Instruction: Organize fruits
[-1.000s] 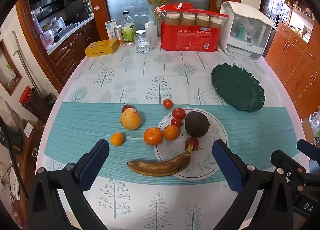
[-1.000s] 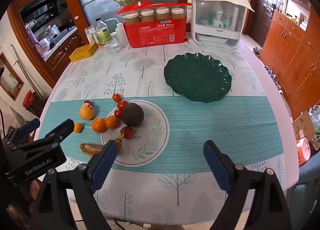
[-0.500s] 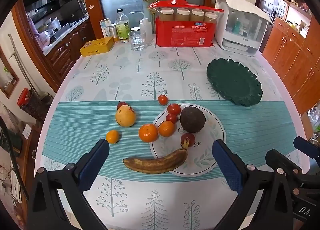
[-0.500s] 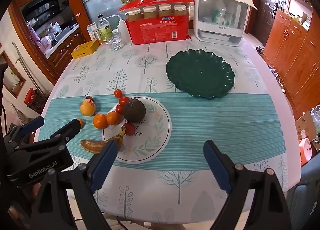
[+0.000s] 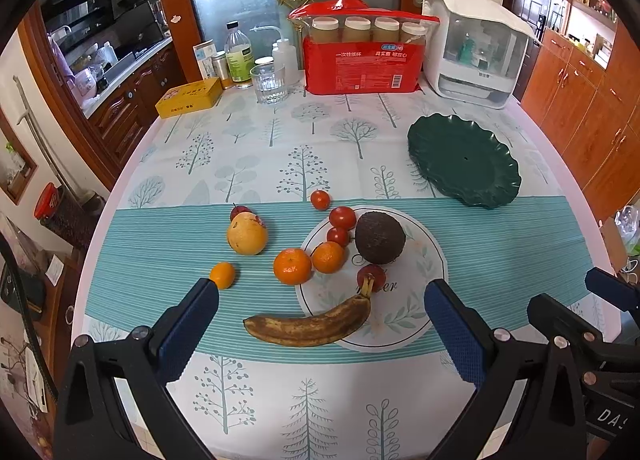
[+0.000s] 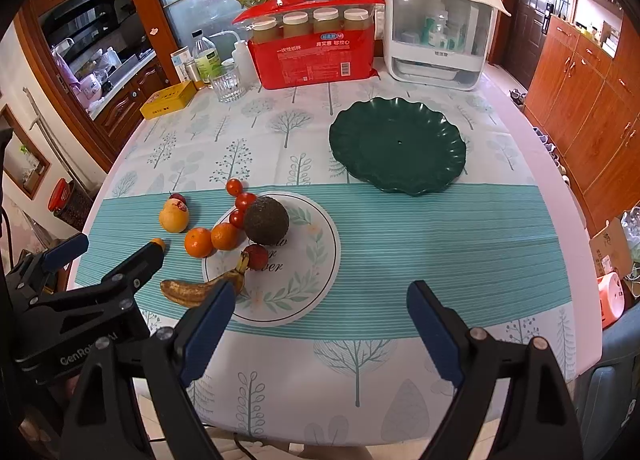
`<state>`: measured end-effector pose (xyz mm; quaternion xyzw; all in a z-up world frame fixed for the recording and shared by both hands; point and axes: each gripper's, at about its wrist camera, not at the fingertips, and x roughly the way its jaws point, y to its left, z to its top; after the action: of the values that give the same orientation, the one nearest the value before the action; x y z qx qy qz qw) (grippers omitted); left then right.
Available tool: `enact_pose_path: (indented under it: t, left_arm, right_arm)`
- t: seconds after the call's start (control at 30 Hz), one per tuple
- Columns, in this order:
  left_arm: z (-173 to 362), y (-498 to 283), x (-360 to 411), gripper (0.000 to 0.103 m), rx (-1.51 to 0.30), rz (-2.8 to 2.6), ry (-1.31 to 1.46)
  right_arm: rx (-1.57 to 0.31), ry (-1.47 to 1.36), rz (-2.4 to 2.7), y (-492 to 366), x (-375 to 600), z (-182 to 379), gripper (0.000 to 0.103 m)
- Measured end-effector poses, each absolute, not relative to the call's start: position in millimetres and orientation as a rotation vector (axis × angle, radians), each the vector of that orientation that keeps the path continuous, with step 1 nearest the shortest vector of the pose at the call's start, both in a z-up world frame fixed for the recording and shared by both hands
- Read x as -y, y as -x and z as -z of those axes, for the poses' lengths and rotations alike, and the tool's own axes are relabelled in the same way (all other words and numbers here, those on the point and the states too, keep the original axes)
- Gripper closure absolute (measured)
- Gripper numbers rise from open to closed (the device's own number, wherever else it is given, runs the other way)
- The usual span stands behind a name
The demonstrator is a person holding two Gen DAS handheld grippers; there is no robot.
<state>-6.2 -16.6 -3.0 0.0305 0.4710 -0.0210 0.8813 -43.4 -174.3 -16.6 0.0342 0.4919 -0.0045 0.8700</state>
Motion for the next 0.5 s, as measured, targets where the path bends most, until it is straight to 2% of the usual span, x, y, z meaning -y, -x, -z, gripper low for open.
enact_pose_path:
  t: [0.5]
  left_arm:
    - [3.5,7.0,16.5,0.001,-0.979,0.043,-0.063]
  right_arm:
    - [-1.023,-0.078,0.011,45.3,178.0,14.3,0.015]
